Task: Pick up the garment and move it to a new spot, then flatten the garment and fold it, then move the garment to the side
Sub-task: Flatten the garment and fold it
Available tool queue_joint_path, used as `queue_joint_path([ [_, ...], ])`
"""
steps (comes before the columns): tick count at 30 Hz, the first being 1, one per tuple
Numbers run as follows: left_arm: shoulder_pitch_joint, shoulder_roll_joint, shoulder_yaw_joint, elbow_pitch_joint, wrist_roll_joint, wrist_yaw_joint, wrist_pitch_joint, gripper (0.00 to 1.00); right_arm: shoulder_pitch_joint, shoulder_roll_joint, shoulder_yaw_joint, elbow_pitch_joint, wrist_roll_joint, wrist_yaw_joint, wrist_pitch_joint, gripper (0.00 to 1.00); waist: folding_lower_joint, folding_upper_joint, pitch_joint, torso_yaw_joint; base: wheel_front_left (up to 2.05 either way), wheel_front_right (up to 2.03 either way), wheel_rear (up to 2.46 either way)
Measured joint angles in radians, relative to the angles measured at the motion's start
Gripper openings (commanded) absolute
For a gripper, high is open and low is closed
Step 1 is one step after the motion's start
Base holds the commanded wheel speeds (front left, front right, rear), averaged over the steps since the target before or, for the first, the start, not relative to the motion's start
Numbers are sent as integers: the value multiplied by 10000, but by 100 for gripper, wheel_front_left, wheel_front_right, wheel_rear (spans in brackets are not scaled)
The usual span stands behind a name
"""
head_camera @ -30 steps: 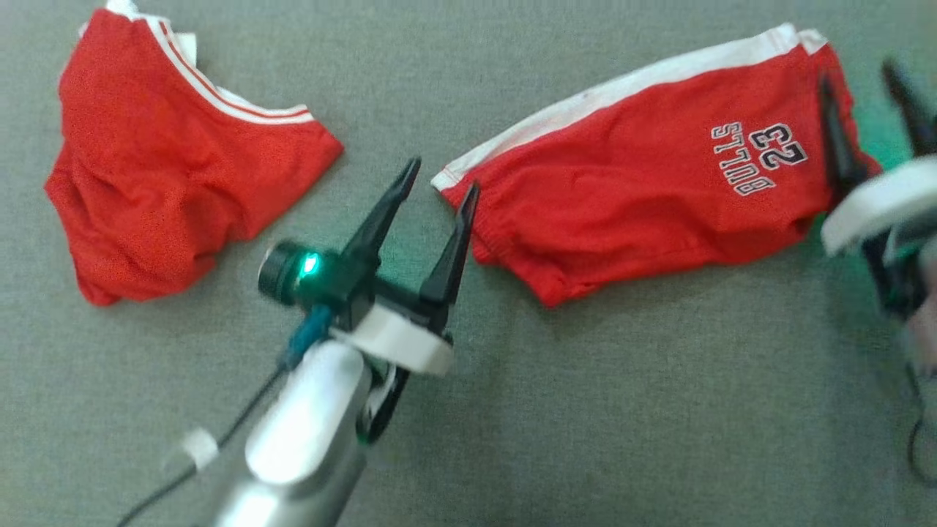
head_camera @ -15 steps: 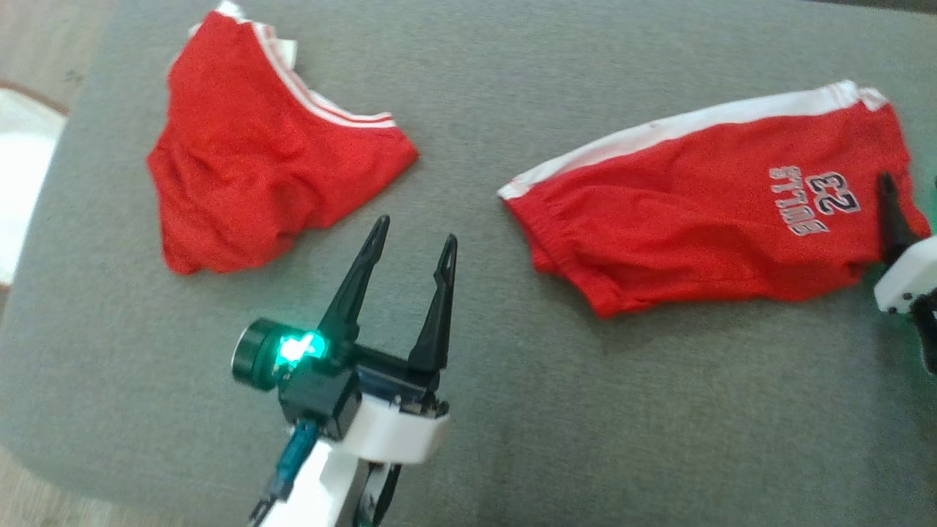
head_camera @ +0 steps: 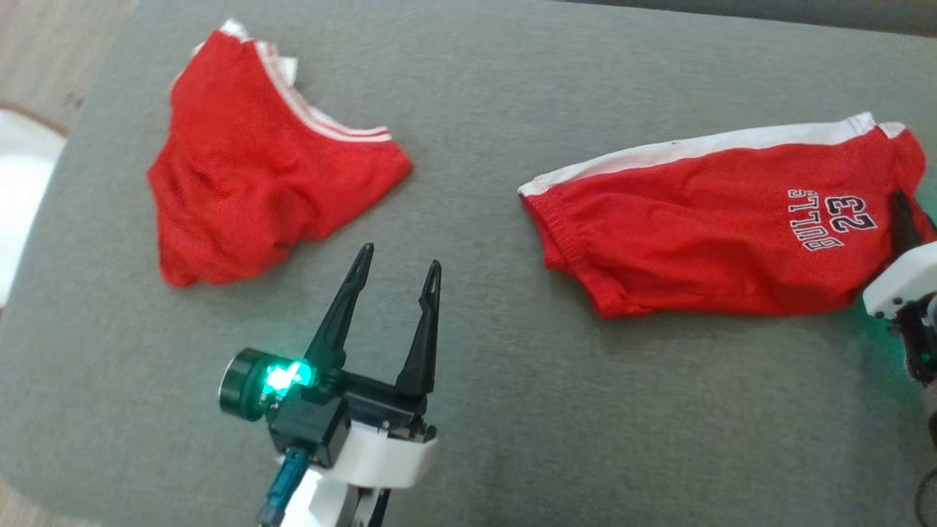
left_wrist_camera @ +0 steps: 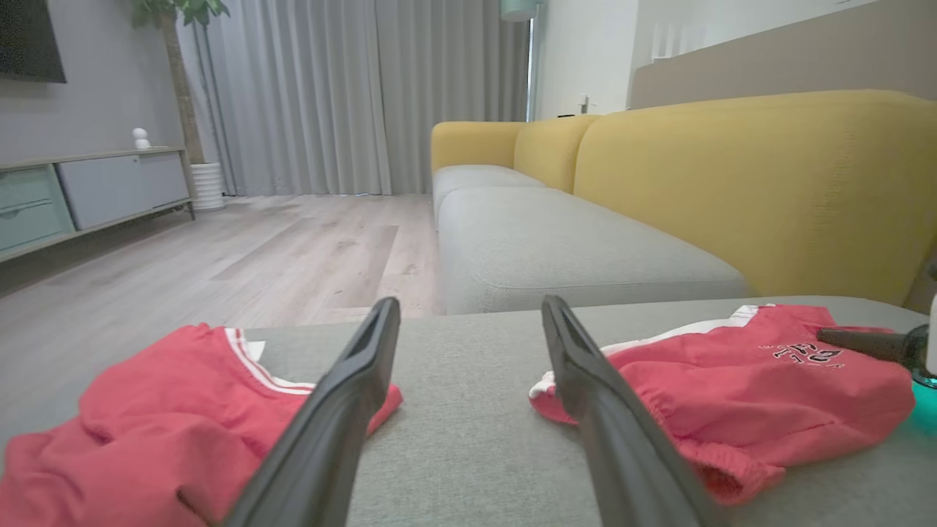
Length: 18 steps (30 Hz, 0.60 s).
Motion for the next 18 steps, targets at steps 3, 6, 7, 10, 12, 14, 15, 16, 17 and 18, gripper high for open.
queue_joint_path([
  [3, 94, 2, 140, 23, 42, -161, 0, 100, 83, -142, 59, 69, 2, 0, -25, 0, 0, 0, -115, -487, 0, 0, 0],
  [6, 107, 6, 232, 35, 128, -251, 0, 100, 355, -500, 77, 196, -13, 0, -130, 0, 0, 0, -196, -1006, 0, 0, 0],
  [7, 113, 2, 238, 44, 180, -259, 0, 100, 442, -621, 44, 236, -13, 0, -207, 0, 0, 0, -212, -1171, 0, 0, 0],
  [10, 130, 4, 263, 130, 278, -351, 0, 100, 514, -926, -40, 295, -71, 0, -470, 0, 0, 0, -248, -1633, 0, 0, 0],
  [12, 137, 6, 268, 180, 278, -435, 0, 100, 479, -1016, -81, 242, -182, 0, -671, 0, 0, 0, -264, -1894, 0, 0, 0],
  [14, 139, 4, 268, 245, 278, -466, 0, 100, 410, -1016, -59, 65, -299, 0, -853, 0, 0, 0, -289, -2098, 0, 0, 0],
  [15, 145, 6, 270, 276, 276, -500, 0, 100, 341, -1011, -12, -81, -433, 0, -918, 0, 1, 0, -316, -2181, 0, 0, 0],
  [16, 151, 4, 267, 305, 276, -512, 0, 100, 266, -1003, 59, -259, -604, 0, -982, 0, 1, 0, -359, -2239, 0, 0, 0],
  [17, 163, 4, 265, 341, 278, -512, 0, 100, 174, -968, 127, -458, -731, 0, -1043, 0, 1, 0, -420, -2278, 0, 0, 0],
  [18, 174, 4, 261, 383, 278, -512, 0, 100, 83, -907, 184, -709, -834, 0, -1104, 0, 0, 0, -488, -2307, 0, 0, 0],
])
